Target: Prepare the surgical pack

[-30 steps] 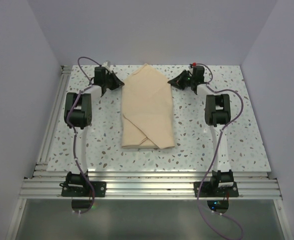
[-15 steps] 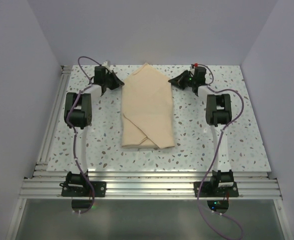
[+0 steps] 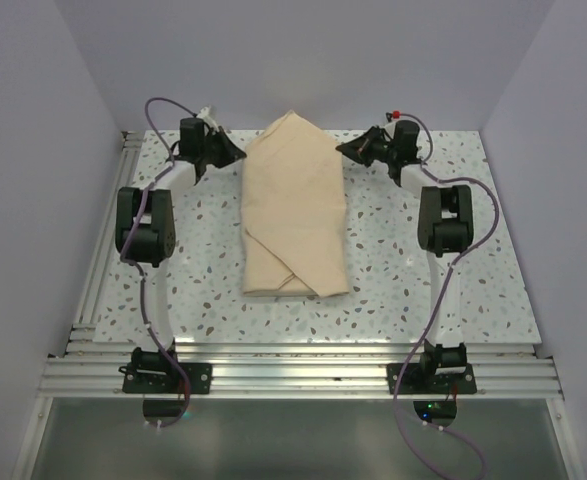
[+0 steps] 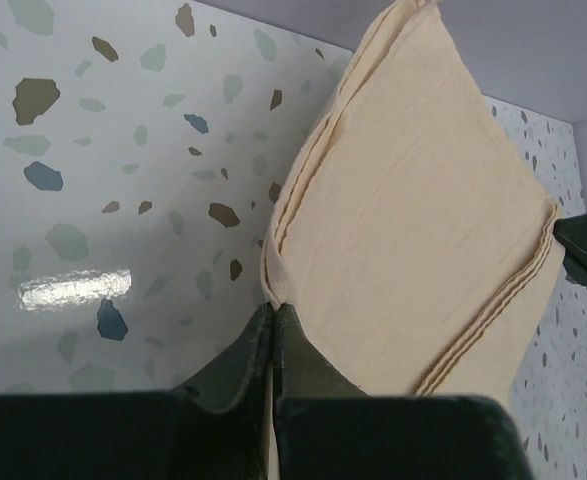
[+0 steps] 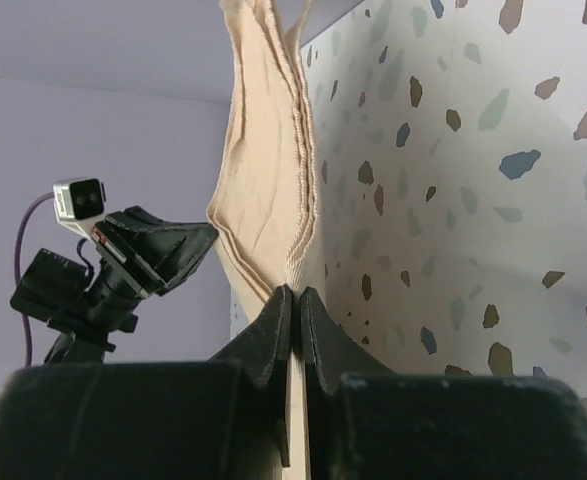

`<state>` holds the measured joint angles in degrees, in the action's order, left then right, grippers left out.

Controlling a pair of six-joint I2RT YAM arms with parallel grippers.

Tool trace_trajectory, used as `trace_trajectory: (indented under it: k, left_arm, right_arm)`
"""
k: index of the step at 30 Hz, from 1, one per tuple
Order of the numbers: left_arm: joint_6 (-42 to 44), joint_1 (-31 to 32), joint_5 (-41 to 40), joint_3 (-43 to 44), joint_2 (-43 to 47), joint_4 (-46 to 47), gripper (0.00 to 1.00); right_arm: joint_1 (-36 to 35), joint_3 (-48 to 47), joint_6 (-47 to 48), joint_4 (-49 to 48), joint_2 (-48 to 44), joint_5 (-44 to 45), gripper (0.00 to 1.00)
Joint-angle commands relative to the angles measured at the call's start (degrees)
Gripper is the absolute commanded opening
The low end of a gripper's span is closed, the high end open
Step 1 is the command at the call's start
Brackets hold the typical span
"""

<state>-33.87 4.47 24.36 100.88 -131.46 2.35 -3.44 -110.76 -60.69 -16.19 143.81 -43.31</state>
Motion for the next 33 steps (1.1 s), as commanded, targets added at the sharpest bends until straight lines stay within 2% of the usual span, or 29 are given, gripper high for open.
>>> trace_trajectory:
  k: [1, 17, 33]
  left_arm:
    - [-0.15, -1.30, 1.48, -2.79, 4.98, 0.55, 0.00]
    - [-1.11, -3.24, 3.24, -18.69, 16.49, 6.43, 0.00]
    - [-1.55, -1.40, 3.59, -32.32, 34.59, 8.02, 0.00]
  right_arm:
    - [0.98, 2.04, -1.71, -5.34, -6.34, -0.81, 0.00]
    - [2.83, 21.62, -6.29, -17.12, -17.59, -2.92, 0.00]
    - [2.83, 42.20, -6.11, -25.47, -33.14, -5.21, 0.00]
